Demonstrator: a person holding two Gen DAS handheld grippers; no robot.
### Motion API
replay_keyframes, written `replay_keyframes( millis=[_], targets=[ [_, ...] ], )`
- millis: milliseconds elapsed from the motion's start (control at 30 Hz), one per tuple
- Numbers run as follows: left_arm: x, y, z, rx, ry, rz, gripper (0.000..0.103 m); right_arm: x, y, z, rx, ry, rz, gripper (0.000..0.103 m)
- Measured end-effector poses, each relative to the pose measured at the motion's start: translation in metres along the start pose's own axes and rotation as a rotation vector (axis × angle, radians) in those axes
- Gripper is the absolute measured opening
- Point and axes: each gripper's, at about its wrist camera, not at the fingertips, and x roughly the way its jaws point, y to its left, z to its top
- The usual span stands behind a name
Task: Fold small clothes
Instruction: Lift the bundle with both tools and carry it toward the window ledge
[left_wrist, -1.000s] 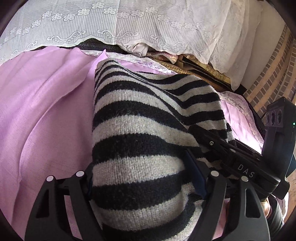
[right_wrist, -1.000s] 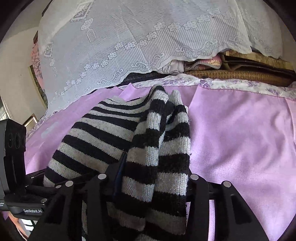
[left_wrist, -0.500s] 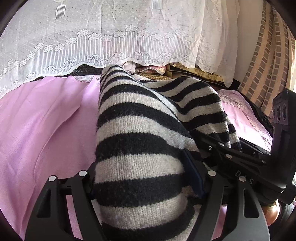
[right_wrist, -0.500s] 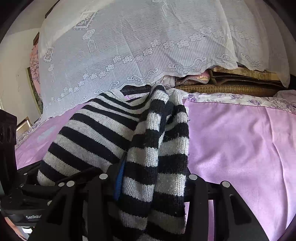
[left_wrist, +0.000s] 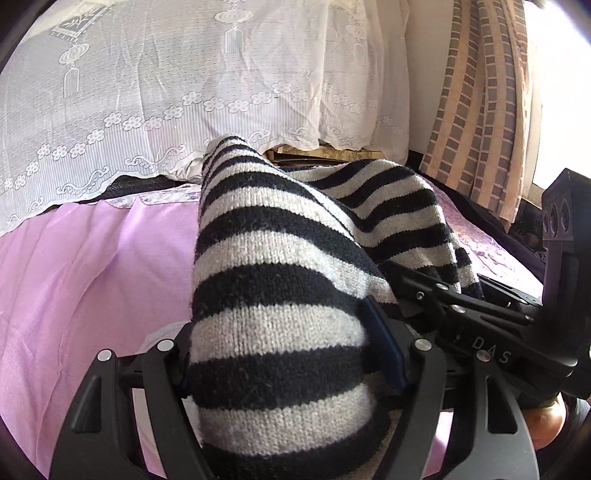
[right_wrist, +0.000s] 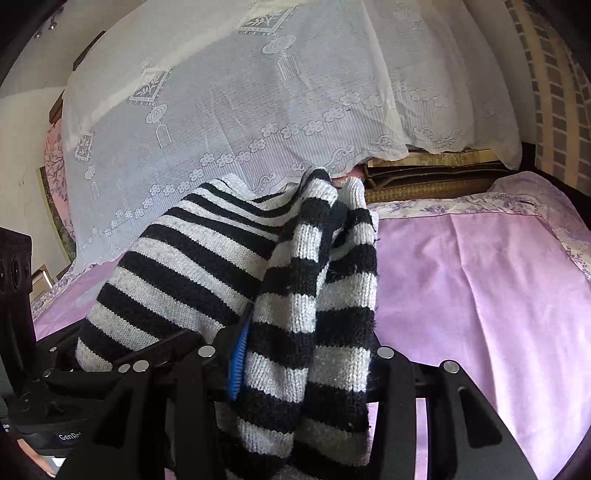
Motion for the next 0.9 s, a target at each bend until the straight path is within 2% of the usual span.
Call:
replay_keyframes(
  millis=[267, 533, 700, 900],
  targets=[
    [-0.032, -0.059, -0.019, 0.068, 0.004, -0.048, 0.072, -0.071, -0.030, -0.024, 0.056, -0.034, -0.049, 0.044],
    [-0.068, -0.108, -0.048, 0.133, 0.010, -0.070, 0.072, -0.134, -0.042, -0.059, 0.049, -0.045, -0.085, 0.044],
    [-0.085, -0.132, -0.055, 0.139, -0.002, -0.115, 0.072, -0.172, -0.048, -0.067, 0.025, -0.057, -0.120, 0.044],
    [-0.102, -0.170, -0.049, 0.167, -0.032, -0.169, 0.072, -0.217, -0.063, -0.062, 0.016, -0.081, -0.178, 0.044]
  ],
)
